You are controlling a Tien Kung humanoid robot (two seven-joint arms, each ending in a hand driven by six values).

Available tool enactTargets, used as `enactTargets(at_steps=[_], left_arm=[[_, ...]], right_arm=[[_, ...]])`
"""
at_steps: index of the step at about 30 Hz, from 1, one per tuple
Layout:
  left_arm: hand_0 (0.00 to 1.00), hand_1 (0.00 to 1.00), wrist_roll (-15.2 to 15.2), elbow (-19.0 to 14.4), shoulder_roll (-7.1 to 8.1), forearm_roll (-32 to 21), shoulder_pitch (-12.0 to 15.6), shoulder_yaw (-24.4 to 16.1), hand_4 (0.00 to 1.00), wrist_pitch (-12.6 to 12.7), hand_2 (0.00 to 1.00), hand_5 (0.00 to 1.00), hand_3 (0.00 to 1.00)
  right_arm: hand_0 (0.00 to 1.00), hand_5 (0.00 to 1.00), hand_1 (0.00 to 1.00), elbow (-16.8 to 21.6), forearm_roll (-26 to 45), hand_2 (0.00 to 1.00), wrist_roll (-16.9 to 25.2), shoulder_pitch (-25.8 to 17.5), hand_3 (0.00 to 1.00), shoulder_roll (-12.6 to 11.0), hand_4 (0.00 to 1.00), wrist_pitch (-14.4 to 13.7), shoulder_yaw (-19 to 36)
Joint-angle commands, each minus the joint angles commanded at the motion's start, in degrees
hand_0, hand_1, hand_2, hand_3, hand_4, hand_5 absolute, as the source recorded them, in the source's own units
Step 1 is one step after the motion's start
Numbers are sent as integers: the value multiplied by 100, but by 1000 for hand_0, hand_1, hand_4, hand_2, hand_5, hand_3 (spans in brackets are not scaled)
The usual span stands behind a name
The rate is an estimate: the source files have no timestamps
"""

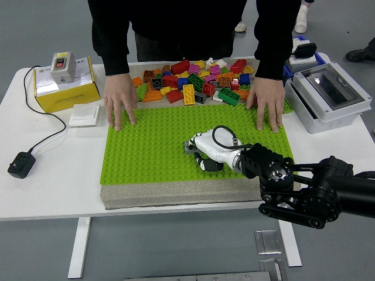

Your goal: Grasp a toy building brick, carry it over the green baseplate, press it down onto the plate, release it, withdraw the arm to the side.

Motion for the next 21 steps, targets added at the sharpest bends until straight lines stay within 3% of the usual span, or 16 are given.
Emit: enactTargets(at_steps=[21], left_arm=[[749, 694, -13, 0, -16, -11, 33, -1, 388, 5, 651, 472, 702]], right_arm=[[83, 349, 200, 300, 172, 767, 84, -165, 722, -404, 286, -240, 629]])
